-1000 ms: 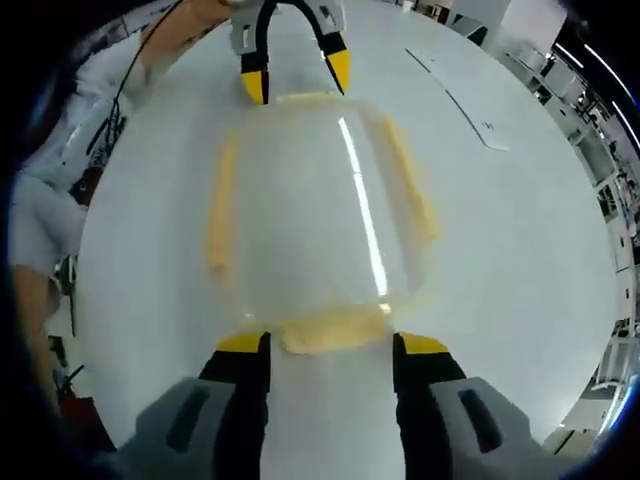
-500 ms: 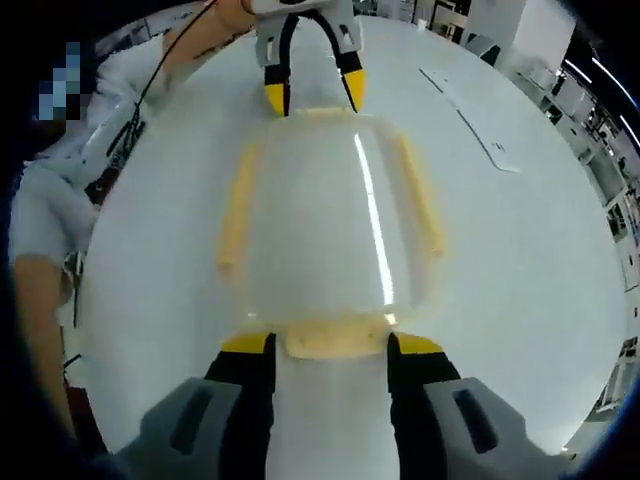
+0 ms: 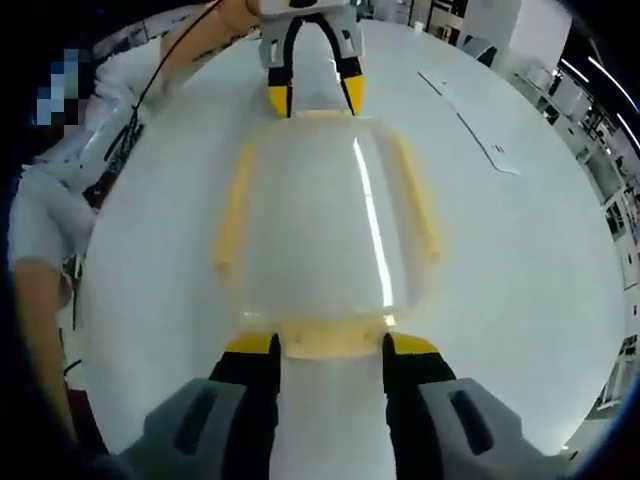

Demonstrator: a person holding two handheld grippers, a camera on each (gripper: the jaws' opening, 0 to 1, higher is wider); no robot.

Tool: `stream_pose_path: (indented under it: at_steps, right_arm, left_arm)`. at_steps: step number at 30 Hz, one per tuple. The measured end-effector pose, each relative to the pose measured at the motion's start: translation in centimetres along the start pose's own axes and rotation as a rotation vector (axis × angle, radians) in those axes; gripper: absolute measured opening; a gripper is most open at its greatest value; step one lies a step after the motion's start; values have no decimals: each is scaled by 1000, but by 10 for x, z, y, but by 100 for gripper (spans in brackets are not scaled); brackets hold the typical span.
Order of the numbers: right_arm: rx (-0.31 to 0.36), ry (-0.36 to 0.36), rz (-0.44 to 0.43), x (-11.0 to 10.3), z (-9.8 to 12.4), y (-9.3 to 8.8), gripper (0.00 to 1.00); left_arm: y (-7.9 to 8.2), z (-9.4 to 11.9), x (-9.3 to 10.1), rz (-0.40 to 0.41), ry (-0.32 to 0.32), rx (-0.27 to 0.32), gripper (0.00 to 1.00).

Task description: Snap each plastic latch of the storage box into its locked position after aligning the lid with the box until every specified latch is closed and the lid sits flush.

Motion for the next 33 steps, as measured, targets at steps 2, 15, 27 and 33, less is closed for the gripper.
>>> stream_pose_path:
  at_steps: [2, 15, 27, 33]
  right_arm:
    - [-13, 2, 3, 1, -1, 1, 41]
    - [-32, 0, -8, -2, -1, 1, 39]
    - [-13, -9, -29, -3, 1, 0, 38]
    - [-12, -15, -28, -6, 0, 1, 38]
  left_arm:
    - [-3, -1, -4, 16, -6, 0, 40]
    - [-1, -5, 0, 4, -22, 1, 39]
    - [1, -2, 1, -19, -18, -1, 38]
    - [0, 0, 2, -30, -19, -5, 38]
Point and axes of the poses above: the point that each gripper's makers call its tool centre point, and the gripper's own axes: z roughly backward along the fingers, x roughly to its right, y roughly out of its top, the point moved 3 cm from there along z, roughly backward along the fingers, and after that the axes turned 4 degrees about y, right-handed, at the moved point
